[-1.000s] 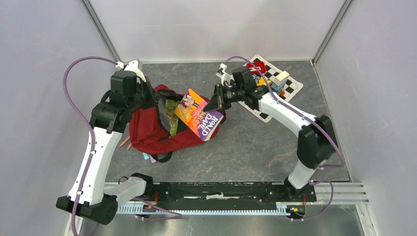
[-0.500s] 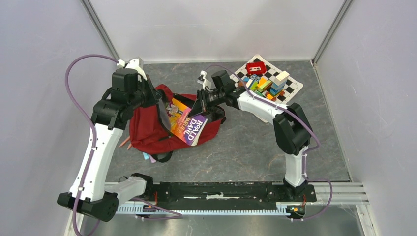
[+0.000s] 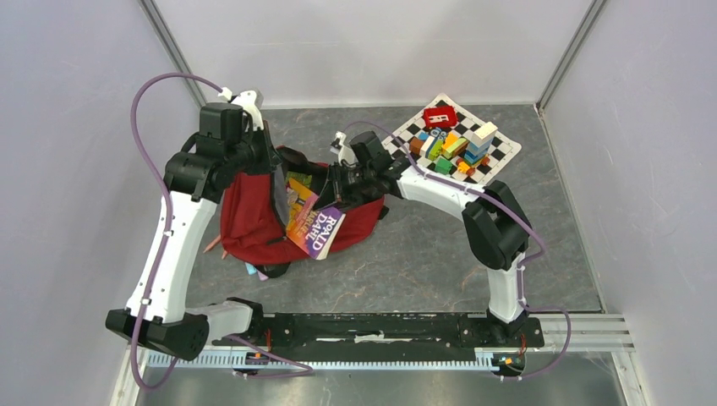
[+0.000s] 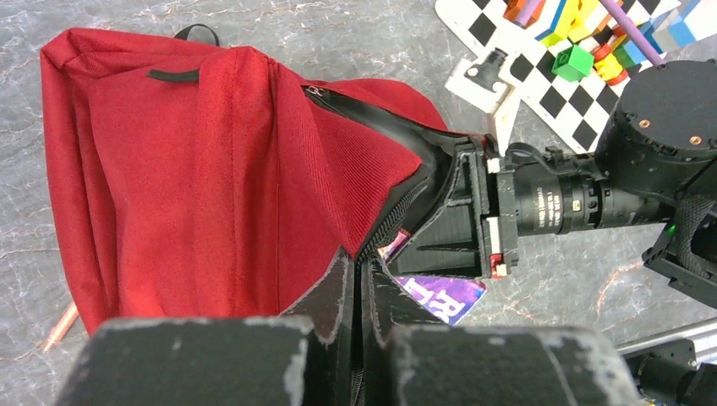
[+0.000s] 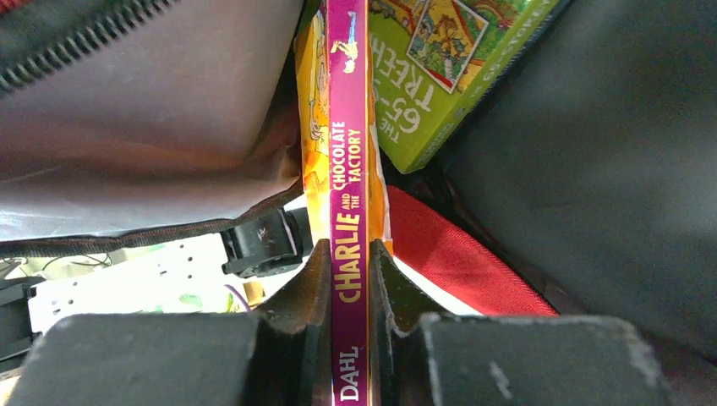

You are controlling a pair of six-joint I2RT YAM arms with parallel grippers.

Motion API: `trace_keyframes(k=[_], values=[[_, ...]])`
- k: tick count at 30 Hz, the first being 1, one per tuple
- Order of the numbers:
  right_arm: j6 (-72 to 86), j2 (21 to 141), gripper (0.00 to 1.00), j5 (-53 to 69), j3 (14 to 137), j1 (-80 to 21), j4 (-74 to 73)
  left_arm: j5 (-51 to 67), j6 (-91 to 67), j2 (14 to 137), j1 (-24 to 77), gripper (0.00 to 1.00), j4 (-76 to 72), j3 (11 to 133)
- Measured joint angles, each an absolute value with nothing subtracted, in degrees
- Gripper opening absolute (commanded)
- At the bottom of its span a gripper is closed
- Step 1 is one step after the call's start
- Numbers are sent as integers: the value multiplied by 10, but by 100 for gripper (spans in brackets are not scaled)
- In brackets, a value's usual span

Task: Pack the student bag
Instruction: Place the book in the student bag.

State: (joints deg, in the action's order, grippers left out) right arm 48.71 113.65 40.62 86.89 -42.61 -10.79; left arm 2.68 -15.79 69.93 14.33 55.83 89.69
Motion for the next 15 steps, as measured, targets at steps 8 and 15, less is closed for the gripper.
trace_keyframes(k=[8, 15], values=[[562, 1148, 0, 329, 869, -469, -29, 59, -145, 695, 142, 2, 569, 897], [648, 1211, 0, 234, 874, -464, 97, 75, -147, 700, 142, 2, 564, 898]])
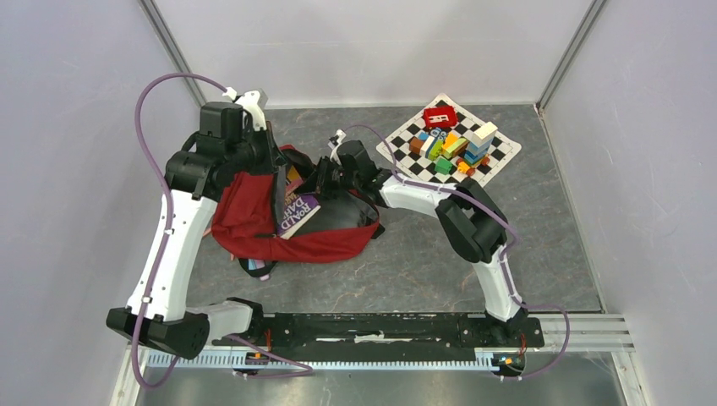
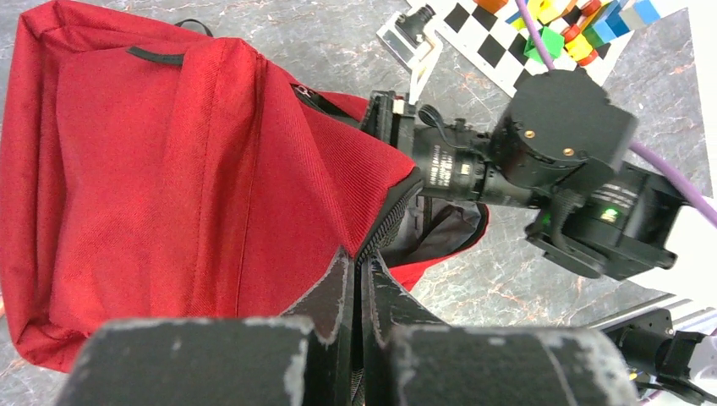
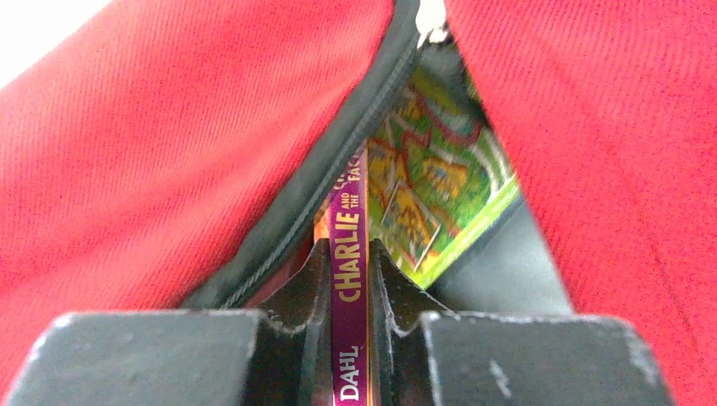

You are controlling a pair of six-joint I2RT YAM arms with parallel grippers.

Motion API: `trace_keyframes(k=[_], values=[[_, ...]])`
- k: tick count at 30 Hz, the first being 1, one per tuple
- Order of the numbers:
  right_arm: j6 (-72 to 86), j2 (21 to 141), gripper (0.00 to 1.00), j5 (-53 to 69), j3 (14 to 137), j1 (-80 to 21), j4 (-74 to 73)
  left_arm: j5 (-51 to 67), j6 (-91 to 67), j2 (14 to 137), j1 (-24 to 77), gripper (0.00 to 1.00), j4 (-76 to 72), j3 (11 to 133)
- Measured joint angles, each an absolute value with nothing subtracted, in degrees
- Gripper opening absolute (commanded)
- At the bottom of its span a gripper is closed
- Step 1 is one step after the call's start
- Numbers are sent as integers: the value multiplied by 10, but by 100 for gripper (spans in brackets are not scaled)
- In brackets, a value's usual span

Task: Pack the student bag
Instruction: Place the book in the student bag.

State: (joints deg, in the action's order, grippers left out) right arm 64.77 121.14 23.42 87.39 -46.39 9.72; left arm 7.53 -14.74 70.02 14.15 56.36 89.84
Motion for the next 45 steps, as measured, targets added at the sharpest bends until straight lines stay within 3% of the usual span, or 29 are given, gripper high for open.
trace_keyframes(k=[8, 23, 26, 30, 36, 45], values=[[683, 1263, 0, 192, 901, -473, 156, 83, -172, 709, 141, 2, 539, 897], [644, 1223, 0, 70, 851, -507, 171, 76, -216, 701, 141, 2, 524, 892], [630, 1224, 13, 40, 857, -517, 170, 75, -224, 696, 140, 2, 526, 888], [594, 1239, 40, 4, 888, -530, 162, 71, -236, 696, 140, 2, 524, 885], [522, 1234, 66, -8, 871, -532, 164, 70, -243, 696, 139, 2, 521, 878], [397, 1147, 79, 20, 795, -490, 162, 70, -243, 696, 137, 2, 518, 866]])
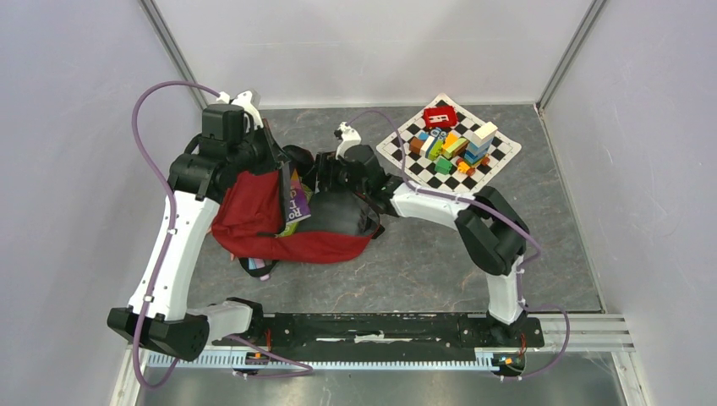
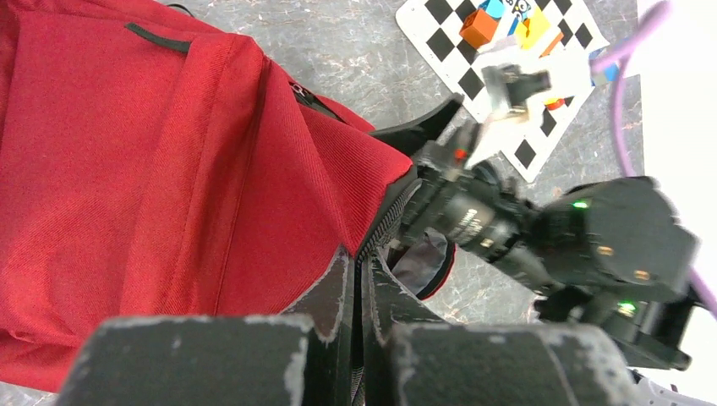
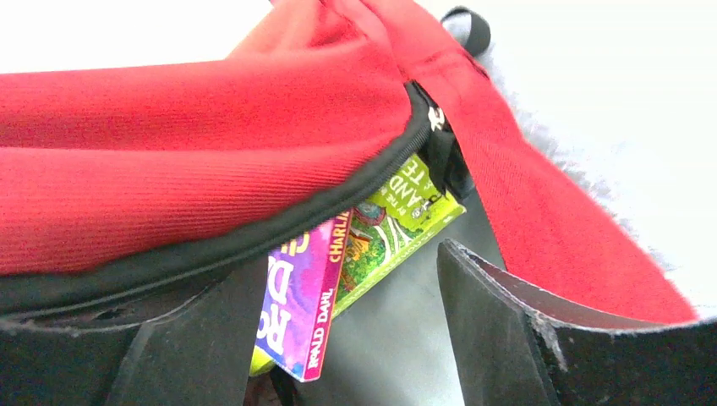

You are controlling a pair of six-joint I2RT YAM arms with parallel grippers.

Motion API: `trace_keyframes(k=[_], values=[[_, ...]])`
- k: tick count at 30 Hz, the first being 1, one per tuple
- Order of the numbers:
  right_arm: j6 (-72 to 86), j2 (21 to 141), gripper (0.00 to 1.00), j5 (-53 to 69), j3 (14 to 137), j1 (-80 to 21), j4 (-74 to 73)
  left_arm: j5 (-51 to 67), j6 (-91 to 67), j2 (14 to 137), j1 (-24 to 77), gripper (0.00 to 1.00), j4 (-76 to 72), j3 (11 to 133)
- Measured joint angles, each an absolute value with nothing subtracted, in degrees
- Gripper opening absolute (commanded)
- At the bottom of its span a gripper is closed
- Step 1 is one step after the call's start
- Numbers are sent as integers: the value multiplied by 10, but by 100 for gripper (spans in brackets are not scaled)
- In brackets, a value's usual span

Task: Pack the student bag
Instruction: Place the book in the student bag.

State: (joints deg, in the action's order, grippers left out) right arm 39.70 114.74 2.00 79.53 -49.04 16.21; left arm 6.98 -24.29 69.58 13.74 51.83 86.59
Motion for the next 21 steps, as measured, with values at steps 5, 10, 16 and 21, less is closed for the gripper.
trace_keyframes(k=[5, 10, 16, 21], values=[[320, 1067, 82, 40, 761, -485, 163, 70, -243, 696, 134, 2, 517, 864], [230, 986, 84, 60, 726, -481, 153, 71, -243, 696, 131, 2, 514, 855], [146, 940, 83, 92, 713, -434, 131, 72, -247, 696, 126, 2, 507, 849], [66, 976, 83, 130, 741, -397, 59, 72, -251, 694, 121, 2, 505, 847]])
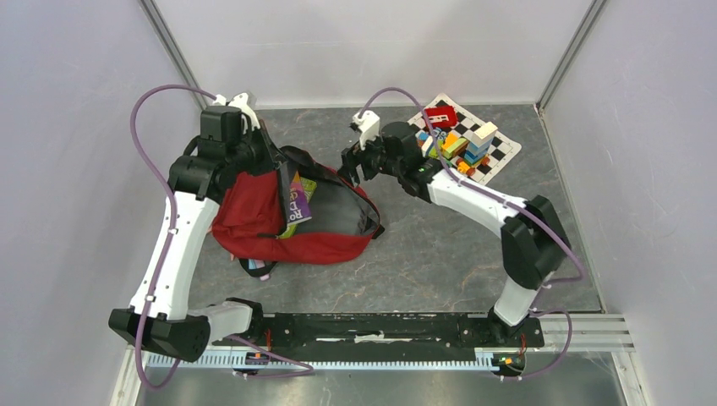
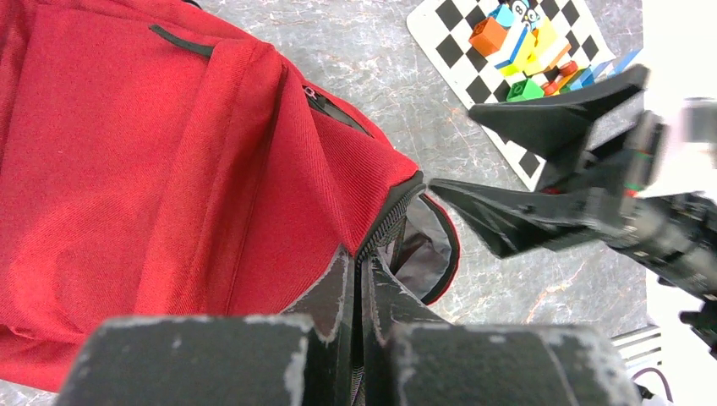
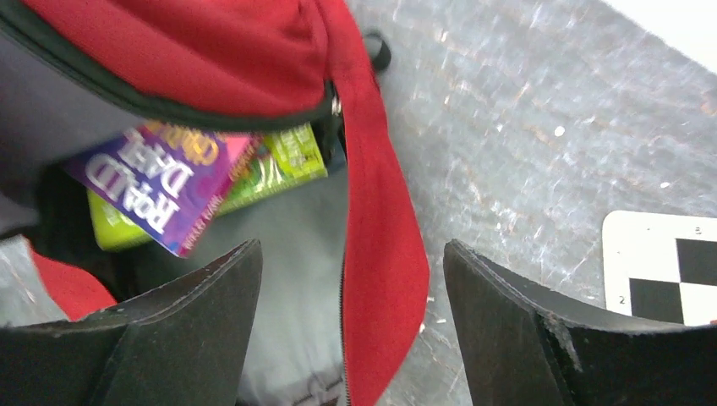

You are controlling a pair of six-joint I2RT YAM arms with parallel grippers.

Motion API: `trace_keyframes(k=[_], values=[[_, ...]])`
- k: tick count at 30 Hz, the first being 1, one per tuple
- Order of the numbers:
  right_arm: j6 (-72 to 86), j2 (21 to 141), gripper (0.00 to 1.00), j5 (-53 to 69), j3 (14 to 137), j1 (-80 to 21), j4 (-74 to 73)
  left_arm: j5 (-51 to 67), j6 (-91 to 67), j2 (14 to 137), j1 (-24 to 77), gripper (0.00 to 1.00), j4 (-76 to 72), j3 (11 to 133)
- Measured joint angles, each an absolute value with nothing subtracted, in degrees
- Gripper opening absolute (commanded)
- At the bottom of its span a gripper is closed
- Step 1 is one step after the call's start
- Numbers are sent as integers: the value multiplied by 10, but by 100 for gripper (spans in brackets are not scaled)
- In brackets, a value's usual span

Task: Pack the student bag
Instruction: Place the book in the student bag, then zip the student bag at the center of the board.

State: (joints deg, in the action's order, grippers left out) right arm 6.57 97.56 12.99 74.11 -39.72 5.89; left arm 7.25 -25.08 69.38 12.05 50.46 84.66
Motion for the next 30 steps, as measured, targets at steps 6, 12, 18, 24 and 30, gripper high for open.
trace_keyframes(k=[6, 12, 18, 24, 30], values=[[-11, 1059, 80, 163, 787, -401, -50, 72, -251, 680, 113, 2, 509, 844], [-35, 1076, 57, 180, 779, -403, -92, 72, -251, 663, 109, 2, 510, 837], [-49, 1108, 8, 177, 820, -400, -121, 72, -255, 660, 103, 2, 510, 836], [-46, 1109, 0, 175, 826, -384, -131, 75, -264, 661, 100, 2, 510, 836], [-37, 1102, 0, 145, 826, -374, -137, 133, -261, 667, 98, 2, 489, 812]])
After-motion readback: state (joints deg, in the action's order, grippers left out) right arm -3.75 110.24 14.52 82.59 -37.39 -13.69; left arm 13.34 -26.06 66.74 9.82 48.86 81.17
